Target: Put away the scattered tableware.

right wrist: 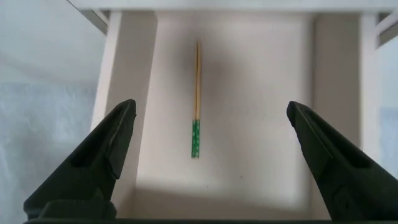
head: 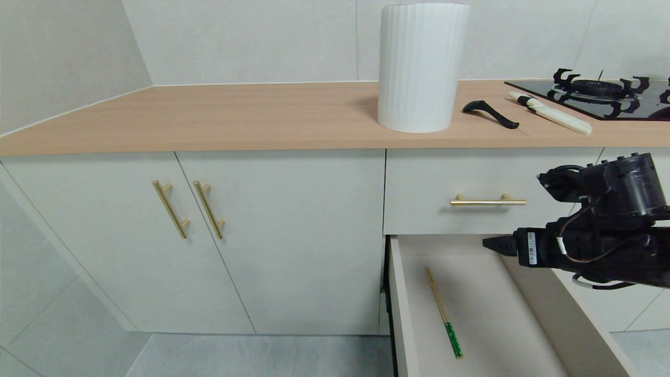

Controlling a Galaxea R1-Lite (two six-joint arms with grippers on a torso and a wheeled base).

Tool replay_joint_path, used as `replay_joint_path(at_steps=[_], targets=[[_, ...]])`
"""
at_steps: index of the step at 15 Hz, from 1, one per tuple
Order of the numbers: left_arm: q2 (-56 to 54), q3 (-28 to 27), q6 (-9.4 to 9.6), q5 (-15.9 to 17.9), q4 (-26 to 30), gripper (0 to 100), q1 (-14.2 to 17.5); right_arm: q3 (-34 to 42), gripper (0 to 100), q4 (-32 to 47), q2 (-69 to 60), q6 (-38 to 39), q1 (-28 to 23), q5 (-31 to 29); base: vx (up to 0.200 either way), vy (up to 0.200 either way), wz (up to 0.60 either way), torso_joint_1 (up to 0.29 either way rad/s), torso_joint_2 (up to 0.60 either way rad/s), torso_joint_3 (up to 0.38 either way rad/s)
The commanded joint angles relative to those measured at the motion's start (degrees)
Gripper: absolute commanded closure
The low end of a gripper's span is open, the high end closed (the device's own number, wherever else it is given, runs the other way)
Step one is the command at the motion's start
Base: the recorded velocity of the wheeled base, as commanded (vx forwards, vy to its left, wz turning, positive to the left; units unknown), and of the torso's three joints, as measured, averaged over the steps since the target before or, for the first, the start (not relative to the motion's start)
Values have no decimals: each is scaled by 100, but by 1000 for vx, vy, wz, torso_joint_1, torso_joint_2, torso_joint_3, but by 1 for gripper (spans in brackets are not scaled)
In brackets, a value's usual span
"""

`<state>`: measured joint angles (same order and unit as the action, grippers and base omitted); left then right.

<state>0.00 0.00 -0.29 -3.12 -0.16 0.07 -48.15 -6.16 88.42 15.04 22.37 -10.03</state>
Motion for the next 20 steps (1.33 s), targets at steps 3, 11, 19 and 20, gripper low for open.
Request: replay_joint_path(at_steps=[3, 11, 19, 20], targets=[[0, 0, -6, -4, -2, 0, 1, 25, 0, -131, -123, -10, -13, -7, 0, 0, 0, 0, 0, 0], [0, 0, -6, -4, -2, 0, 1, 43, 0, -140, -123, -19, -13, -60, 0, 0, 0, 50, -156, -152], [9, 0, -6, -4, -2, 0, 1, 52, 0, -140, -88, -19, -13, -60, 0, 0, 0, 157, -496, -301], [0, 0, -6, -4, -2, 0, 1, 60, 0, -140, -79, -19, -13, -60, 0, 0, 0, 188, -471, -261]])
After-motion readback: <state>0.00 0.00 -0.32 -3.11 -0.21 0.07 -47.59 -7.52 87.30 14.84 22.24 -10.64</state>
